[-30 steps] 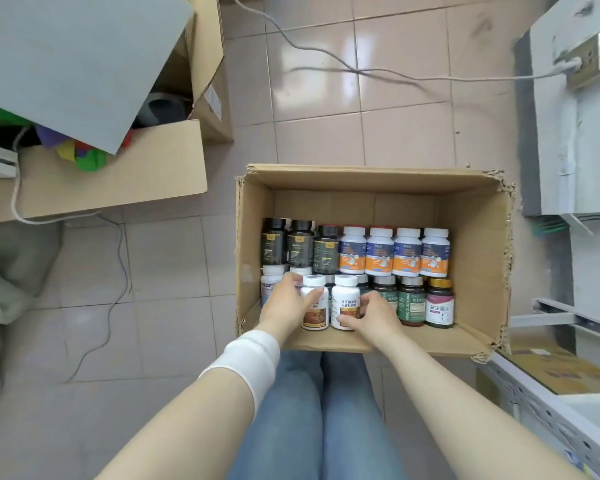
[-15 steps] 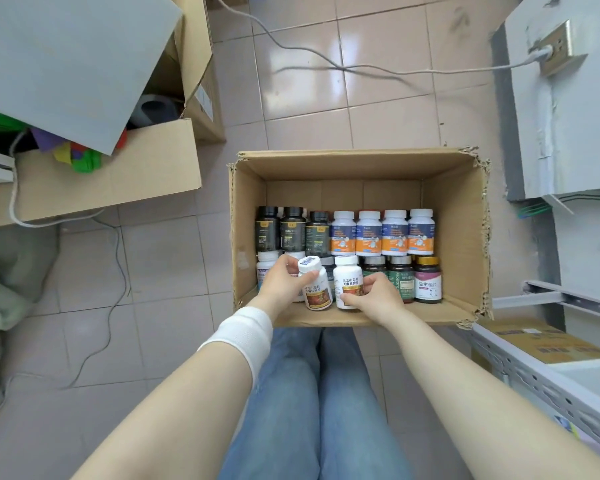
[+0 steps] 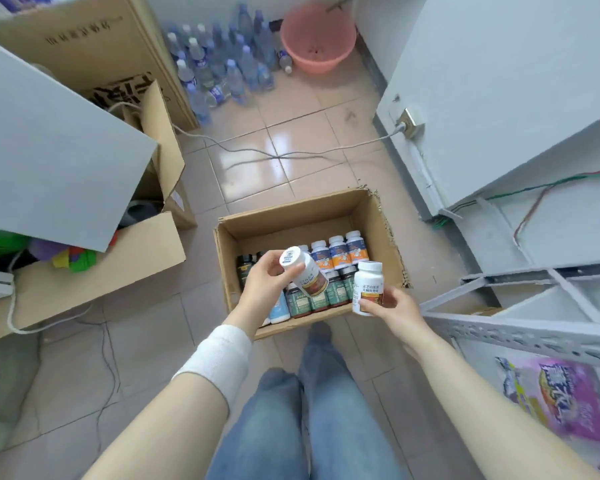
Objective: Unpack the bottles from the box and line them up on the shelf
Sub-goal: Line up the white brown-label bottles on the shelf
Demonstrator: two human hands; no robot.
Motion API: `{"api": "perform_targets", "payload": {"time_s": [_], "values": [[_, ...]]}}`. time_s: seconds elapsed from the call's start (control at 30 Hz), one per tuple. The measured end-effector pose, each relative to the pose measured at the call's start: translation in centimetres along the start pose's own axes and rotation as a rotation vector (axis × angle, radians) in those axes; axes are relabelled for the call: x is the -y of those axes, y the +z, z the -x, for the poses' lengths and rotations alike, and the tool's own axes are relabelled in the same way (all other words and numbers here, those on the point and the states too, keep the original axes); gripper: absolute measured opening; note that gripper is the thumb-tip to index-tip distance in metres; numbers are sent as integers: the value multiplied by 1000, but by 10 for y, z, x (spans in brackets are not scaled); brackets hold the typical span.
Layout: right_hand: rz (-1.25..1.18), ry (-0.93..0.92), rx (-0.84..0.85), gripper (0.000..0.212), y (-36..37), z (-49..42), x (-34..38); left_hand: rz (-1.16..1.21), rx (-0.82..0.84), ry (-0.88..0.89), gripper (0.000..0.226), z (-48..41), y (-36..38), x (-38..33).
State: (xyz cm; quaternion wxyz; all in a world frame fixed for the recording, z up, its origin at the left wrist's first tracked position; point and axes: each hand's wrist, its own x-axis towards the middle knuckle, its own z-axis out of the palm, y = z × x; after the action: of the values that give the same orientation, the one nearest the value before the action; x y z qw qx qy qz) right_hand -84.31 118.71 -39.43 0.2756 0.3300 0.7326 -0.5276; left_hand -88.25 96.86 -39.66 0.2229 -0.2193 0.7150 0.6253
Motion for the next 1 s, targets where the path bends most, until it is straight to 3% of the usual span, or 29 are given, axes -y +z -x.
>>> {"api": "perform_targets", "payload": {"time_s": [0.37,0.7,1.0], "values": [[-442,-161,-306,35,-35,185,-44,-78,409,363,22,127,38,-90],[-557,-396,-605,34,-126,333,-76,-184,767,705,7,278,149,-164],[-569,-539,-812,36,-232,462,-130,-191,883,958,7,402,257,-197]]}}
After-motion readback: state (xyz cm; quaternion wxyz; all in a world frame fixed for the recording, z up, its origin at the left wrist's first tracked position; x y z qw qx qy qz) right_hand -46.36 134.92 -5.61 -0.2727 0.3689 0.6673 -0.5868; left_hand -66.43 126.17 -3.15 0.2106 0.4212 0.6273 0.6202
